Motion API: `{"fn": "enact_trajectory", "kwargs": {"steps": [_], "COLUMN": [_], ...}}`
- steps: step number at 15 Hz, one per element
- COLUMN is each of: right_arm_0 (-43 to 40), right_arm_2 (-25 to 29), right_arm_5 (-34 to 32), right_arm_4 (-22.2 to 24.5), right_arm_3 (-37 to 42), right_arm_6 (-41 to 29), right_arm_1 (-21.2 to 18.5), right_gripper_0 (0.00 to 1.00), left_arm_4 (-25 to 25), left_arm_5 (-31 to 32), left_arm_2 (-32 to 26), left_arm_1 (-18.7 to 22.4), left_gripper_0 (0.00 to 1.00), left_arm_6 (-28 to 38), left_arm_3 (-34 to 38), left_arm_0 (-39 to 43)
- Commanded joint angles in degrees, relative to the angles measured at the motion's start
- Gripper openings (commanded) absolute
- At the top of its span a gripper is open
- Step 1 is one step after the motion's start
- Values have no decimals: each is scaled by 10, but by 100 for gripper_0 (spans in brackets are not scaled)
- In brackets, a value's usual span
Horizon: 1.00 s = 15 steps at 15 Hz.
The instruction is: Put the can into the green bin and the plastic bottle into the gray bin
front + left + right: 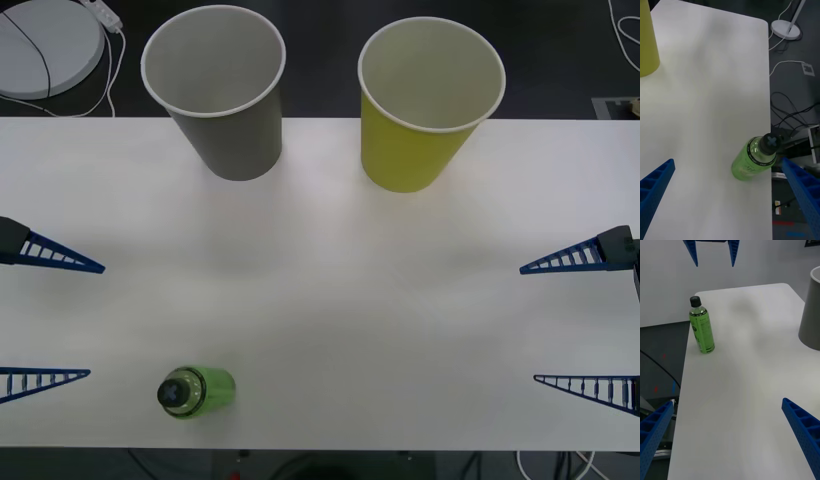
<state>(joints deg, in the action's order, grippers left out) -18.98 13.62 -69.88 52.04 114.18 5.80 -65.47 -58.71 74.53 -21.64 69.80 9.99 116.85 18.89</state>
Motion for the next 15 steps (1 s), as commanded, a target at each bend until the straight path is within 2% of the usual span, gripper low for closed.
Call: {"fn": "enact_trajectory", "kwargs": {"steps": [1, 5, 10, 15], "right_arm_0": [0, 0, 0, 0], "right_arm_2": [0, 0, 0, 0], "right_arm_5": [0, 0, 0, 0], "right_arm_4": [0, 0, 0, 0], "right_arm_3": [0, 0, 0, 0], "right_arm_6": [0, 0, 0, 0], "right_arm_1": [0, 0, 0, 0], "right_gripper_0": [100, 100, 100, 100], "left_arm_4": [36, 57, 70, 81], "left_arm_5": [-1, 3, 21, 21], "left_arm_2": [1, 10, 51, 98], "left_arm_1": [18, 19, 19, 3], "left_gripper_0": [100, 100, 100, 100], "left_arm_6": [-63, -159, -276, -349], "left_arm_3": [-33, -76, -151, -199], "left_arm_0": [18, 45, 46, 45]}}
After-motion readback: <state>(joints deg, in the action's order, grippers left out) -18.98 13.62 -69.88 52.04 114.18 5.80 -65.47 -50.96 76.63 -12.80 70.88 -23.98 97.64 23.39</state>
